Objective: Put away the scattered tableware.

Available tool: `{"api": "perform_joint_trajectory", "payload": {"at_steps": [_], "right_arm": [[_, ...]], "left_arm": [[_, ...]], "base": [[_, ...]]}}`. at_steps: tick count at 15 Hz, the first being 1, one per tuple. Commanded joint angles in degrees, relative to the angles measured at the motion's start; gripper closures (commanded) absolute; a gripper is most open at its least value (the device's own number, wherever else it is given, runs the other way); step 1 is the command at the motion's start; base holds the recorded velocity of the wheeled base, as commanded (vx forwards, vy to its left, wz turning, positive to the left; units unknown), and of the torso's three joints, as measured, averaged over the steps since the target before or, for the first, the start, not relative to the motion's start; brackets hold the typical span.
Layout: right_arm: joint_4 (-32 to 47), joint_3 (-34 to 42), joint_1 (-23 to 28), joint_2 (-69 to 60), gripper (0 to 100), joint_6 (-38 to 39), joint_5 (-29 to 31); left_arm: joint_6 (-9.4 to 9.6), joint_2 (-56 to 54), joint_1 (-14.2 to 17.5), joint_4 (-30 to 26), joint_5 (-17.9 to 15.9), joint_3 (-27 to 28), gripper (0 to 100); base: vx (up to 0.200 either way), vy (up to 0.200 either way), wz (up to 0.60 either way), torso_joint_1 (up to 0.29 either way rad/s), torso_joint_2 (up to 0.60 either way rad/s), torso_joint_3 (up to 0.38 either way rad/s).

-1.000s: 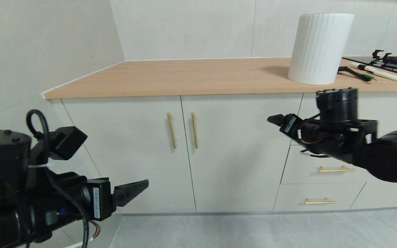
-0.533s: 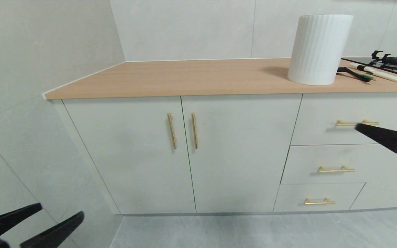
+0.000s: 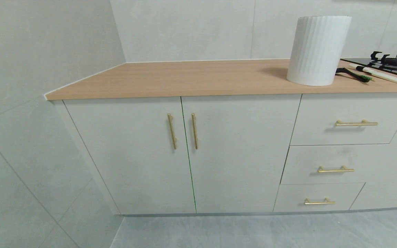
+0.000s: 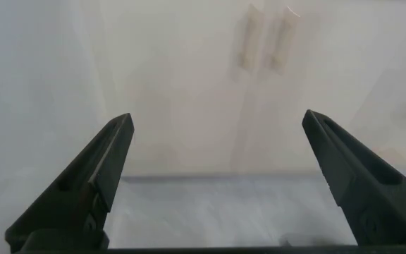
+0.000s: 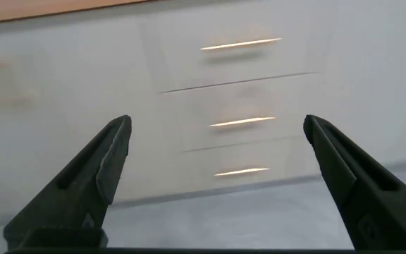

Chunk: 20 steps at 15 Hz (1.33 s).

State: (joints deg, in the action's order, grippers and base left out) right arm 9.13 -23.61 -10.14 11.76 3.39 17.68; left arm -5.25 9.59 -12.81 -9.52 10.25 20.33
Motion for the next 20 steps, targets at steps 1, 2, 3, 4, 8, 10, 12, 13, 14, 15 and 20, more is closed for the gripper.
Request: {"api": "perform_joint_trajectory", "payload": {"at_steps": [1, 2, 3, 4, 8, 10, 12, 13, 14, 15, 20], "right_arm": [[0.6, 0.4, 2.5, -6.0, 0, -1.1, 1.0], [0.8, 0.8, 7.5, -6.7, 0, -3.0, 0.9], [0.8, 2.4, 11.8, -8.8, 0, -3.9, -0.7], [0.3, 4.3, 11.7, -9.0, 0, -4.0, -0.8], [-3.8, 10.0, 11.3, -10.2, 0, -4.0, -0.4], [-6.8, 16.9, 10.6, -11.7, 0, -3.8, -2.9], [-15.8, 23.6, 10.6, -11.7, 0, -3.6, -6.4], [-15.2, 23.6, 10.6, -11.7, 0, -3.2, -9.5], [-14.5, 23.6, 10.6, -11.7, 0, -3.0, -12.0], [-12.8, 23.6, 10.6, -11.7, 0, -3.2, -13.5], [-9.0, 23.6, 10.5, -11.6, 0, -3.2, -17.9]], "left_arm": [[0.33, -4.0, 1.6, 0.0, 1.6, 0.0, 0], [2.09, -4.0, 4.0, 0.1, 2.1, 0.0, 0], [2.97, -4.0, 6.4, 0.1, 2.1, -0.2, 0], [3.58, -4.1, 7.9, 0.1, 2.1, -0.2, 0], [8.59, -9.6, 12.9, 0.2, -1.1, -6.1, 0], [8.68, -9.6, 12.9, 5.3, -1.2, -11.0, 0], [9.91, -9.6, 12.9, 12.3, -3.5, -17.5, 0], [10.09, -9.6, 12.9, 14.3, -4.7, -20.1, 0], [9.74, -9.6, 12.9, 13.4, -5.5, -20.2, 0], [9.82, -9.6, 12.9, 12.4, -5.9, -20.3, 0], [7.19, -9.5, 12.9, 9.3, -10.6, -20.2, 0]], "base": [[0.000, 0.000, 0.00, 0.000, 0.00, 0.000], [0.000, 0.000, 0.00, 0.000, 0.00, 0.000], [0.000, 0.000, 0.00, 0.000, 0.00, 0.000], [0.000, 0.000, 0.00, 0.000, 0.00, 0.000], [0.000, 0.000, 0.00, 0.000, 0.00, 0.000], [0.000, 0.000, 0.00, 0.000, 0.00, 0.000], [0.000, 0.000, 0.00, 0.000, 0.00, 0.000], [0.000, 0.000, 0.00, 0.000, 0.00, 0.000], [0.000, 0.000, 0.00, 0.000, 0.00, 0.000], [0.000, 0.000, 0.00, 0.000, 0.00, 0.000], [0.000, 0.000, 0.00, 0.000, 0.00, 0.000]]}}
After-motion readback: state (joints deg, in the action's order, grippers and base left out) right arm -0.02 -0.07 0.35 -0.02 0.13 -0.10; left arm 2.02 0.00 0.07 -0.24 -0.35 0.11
